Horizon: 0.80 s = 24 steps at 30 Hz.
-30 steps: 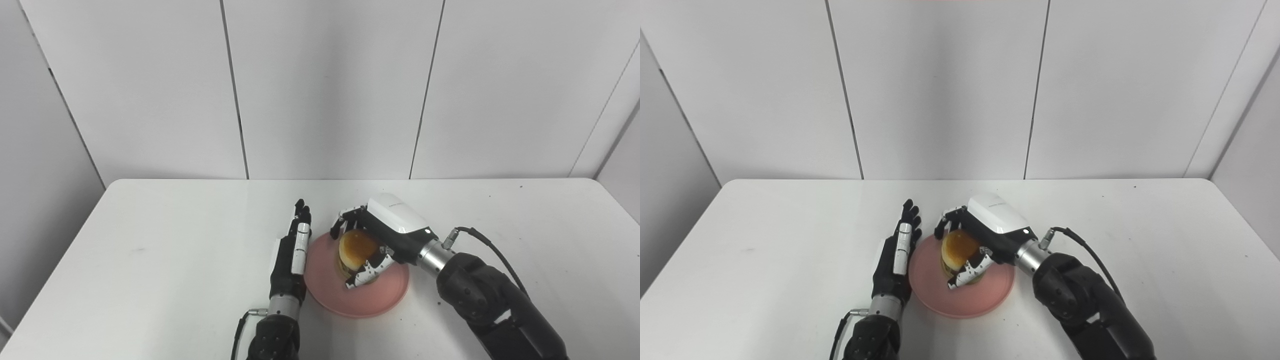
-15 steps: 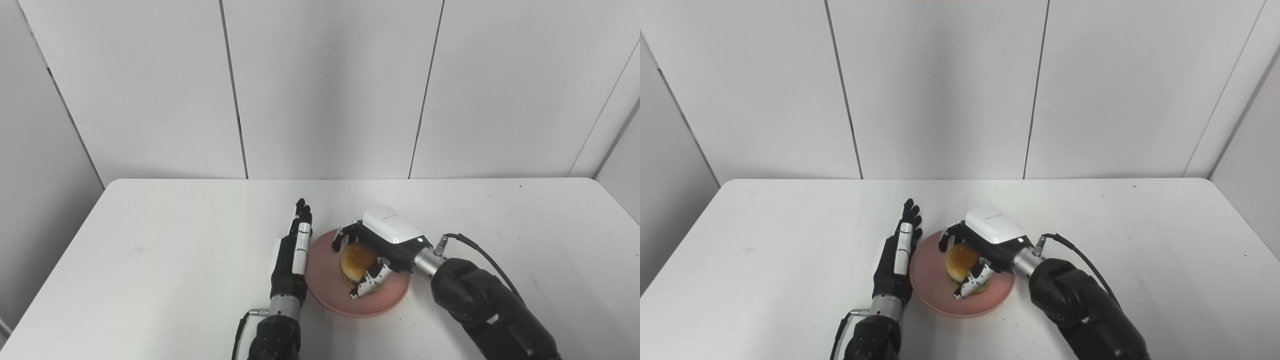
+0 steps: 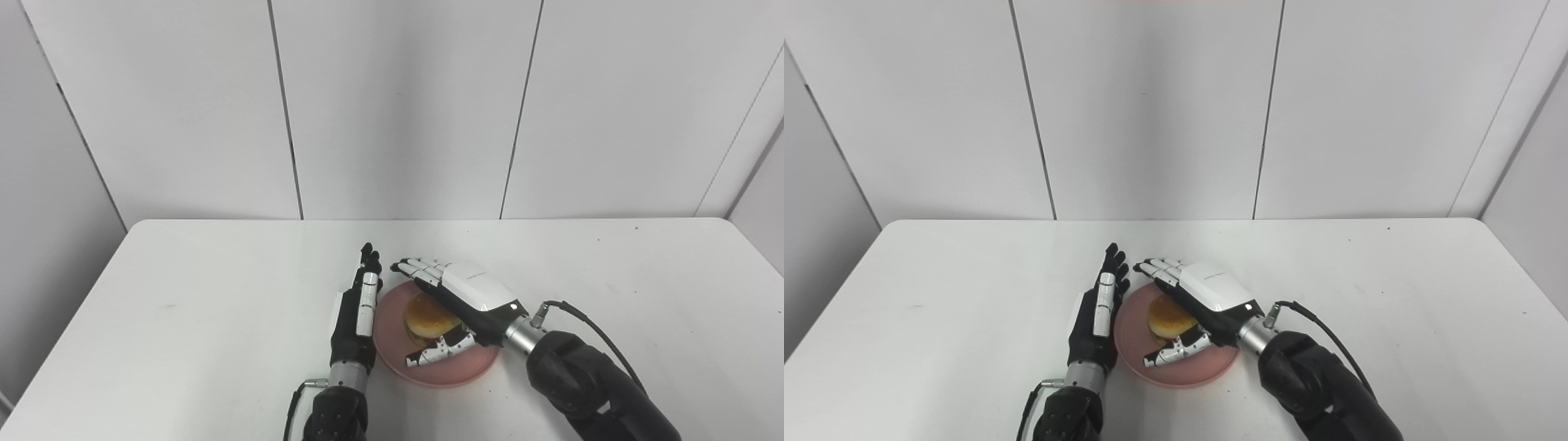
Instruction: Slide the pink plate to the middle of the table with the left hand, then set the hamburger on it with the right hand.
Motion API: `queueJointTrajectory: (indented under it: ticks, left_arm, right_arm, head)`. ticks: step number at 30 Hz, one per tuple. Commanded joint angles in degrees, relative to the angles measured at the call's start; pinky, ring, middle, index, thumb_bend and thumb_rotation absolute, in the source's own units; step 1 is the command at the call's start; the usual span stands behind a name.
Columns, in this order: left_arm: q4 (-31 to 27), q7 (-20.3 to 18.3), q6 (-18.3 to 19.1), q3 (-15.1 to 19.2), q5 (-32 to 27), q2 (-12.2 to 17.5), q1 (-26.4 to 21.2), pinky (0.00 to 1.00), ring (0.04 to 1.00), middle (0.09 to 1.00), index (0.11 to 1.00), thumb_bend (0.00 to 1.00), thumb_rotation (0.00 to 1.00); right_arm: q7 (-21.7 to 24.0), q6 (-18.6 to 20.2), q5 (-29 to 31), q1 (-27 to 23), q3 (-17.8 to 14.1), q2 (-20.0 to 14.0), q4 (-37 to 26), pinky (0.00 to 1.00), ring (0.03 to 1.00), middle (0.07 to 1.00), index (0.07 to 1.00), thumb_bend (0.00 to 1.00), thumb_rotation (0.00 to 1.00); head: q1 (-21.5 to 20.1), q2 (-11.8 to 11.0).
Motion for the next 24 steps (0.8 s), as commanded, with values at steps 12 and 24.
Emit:
queueJointTrajectory:
  ticks: [12, 24]
  left_arm:
    - [1.4, -0.3, 1.1, 0.0, 0.4, 0.6, 4.5, 1.0, 1.0, 1.0, 1.0, 0.69, 1.0]
    - [0.8, -0.2, 1.2, 0.1, 0.6, 1.4, 4.7, 1.0, 1.0, 1.0, 1.0, 0.71, 1.0]
  right_arm:
    - [-14.9, -8.9, 7.1, 3.5, -9.9, 3.0, 1.1, 0.96, 1.0, 1.0, 1.0, 0.83, 0.5]
    - [-13.7, -13.4, 29.1, 5.5, -16.9, 8.0, 10.4, 1.0, 1.0, 1.0, 1.0, 0.71, 0.82]
  head:
    - [-1.1, -0.2]
    - [-2.4, -0.5]
